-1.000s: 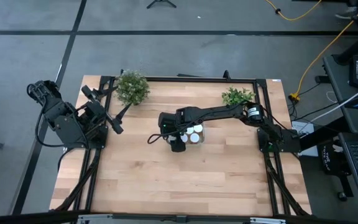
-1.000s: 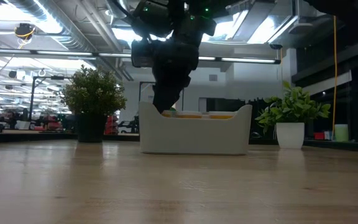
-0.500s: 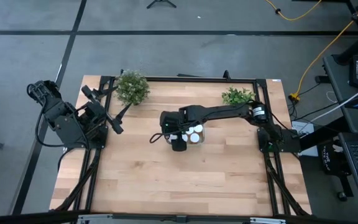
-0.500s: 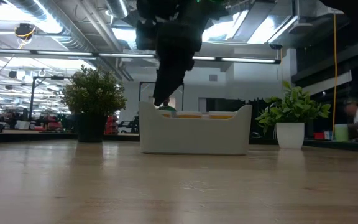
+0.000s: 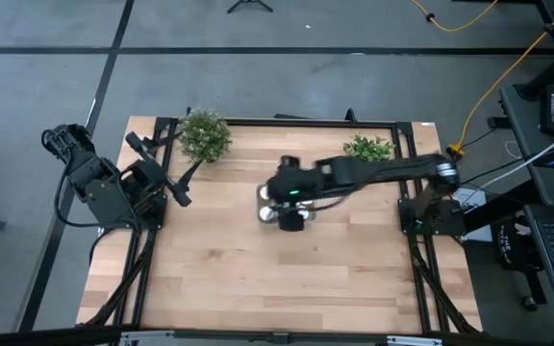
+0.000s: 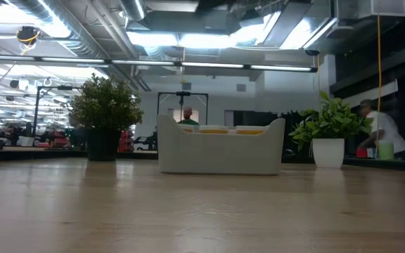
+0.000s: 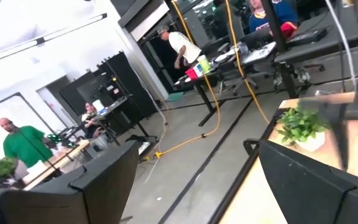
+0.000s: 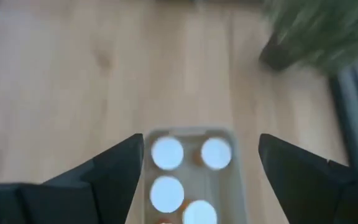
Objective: Pick and place pill bottles into a basket
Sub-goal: Return to Home Position
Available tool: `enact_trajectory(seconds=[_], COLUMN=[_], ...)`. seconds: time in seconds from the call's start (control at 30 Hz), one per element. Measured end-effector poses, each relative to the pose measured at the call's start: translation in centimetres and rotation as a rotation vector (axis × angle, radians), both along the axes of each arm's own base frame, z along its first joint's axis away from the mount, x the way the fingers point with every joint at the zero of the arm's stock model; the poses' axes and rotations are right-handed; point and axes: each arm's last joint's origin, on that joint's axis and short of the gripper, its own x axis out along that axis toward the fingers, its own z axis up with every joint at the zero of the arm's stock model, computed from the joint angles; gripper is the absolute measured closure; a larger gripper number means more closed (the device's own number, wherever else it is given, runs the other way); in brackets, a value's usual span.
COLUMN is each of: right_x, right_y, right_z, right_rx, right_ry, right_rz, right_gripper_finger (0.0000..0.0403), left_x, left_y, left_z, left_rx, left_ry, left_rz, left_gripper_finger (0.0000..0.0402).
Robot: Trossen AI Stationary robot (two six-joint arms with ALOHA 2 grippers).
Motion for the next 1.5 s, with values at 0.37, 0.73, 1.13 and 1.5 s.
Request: enact_trajectory(seconds=[0.37,0.73,1.13,1.5], right_x=[-11.9,-24.0,-28.7,-29.2], right_y=[1.3,-1.5,-2.6,-3.2], right_z=[10.8,4.3,-9.0,-14.7], right_rx=[0.057,0.132,0.258,0.35], right_ry=[-0.265,-0.593,-0.905,-0.9], right_rz=[0.078,0.066,0.039,-0.021], right_gripper_finger=[0.0086,0.015,0.016,0.016], left_x=[-2.9,-8.7,-8.9,-8.6], left_y=[1.6,6.4,6.7,6.3], left_z=[1.0,0.3,-5.0,-12.0], left_rx=[-0.125,-0.384,-0.474,-0.496], left_ry=[-0.15,-0.35,-0.427,-0.283], left_rz=[-0.023,-0.161,-0.142,-0.164], left_gripper_finger=[0.0071,0.0071,0.0071,0.0071])
